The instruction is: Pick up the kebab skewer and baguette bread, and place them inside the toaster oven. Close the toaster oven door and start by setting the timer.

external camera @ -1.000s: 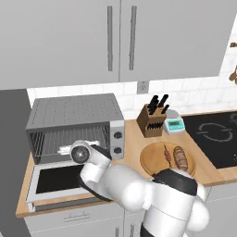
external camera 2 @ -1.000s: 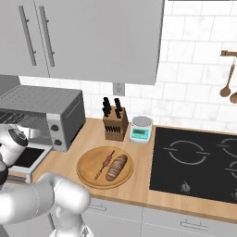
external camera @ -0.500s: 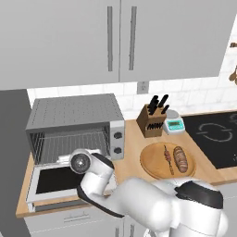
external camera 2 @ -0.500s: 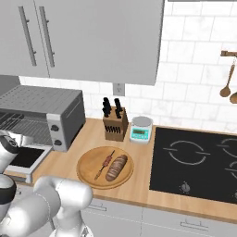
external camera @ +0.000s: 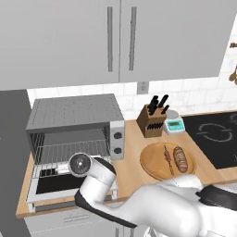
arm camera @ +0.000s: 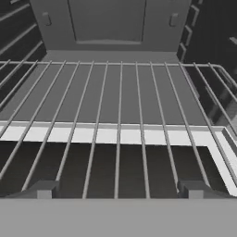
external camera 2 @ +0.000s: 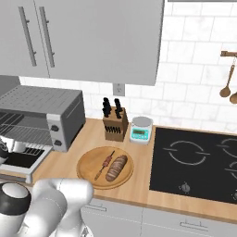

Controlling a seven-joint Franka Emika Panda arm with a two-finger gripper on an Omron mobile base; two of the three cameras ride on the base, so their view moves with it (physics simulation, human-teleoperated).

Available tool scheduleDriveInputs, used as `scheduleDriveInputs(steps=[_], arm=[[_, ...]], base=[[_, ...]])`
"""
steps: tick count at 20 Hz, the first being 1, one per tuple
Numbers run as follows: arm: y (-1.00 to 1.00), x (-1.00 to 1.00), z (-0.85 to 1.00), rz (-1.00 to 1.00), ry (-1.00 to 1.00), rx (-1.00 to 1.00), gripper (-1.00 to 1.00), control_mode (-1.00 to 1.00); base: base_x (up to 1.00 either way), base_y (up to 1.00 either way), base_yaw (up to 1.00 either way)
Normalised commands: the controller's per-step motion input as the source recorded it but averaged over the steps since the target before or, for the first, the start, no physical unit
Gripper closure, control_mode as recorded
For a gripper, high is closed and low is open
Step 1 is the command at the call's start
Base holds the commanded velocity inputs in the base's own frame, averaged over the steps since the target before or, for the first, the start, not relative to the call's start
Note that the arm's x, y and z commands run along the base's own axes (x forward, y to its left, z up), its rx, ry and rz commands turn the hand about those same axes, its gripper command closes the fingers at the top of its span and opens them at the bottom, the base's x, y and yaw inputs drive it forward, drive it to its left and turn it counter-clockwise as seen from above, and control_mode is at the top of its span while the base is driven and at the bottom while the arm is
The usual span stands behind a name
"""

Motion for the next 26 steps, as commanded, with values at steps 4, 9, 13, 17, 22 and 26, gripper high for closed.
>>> scheduleDriveInputs(steps=[4,9,13,17,22,26], arm=[[0.02,-0.8,-0.84,0.0,0.16,0.0,-1.0,-1.0],[-0.06,-0.36,-0.17,-0.03,0.06,0.0,-1.0,-1.0],[-0.47,-0.12,0.74,-0.13,0.0,0.0,-1.0,-1.0],[-0.62,-0.08,0.85,-0.16,0.08,0.0,-1.0,-1.0],[-0.94,-0.18,0.61,-0.13,0.17,0.01,-1.0,-1.0],[-1.0,-0.2,0.38,-0.08,0.23,0.0,-1.0,-1.0]], base=[[0.0,0.0,0.0],[0.0,0.0,0.0],[0.0,0.0,0.0],[0.0,0.0,0.0],[0.0,0.0,0.0],[0.0,0.0,0.0]])
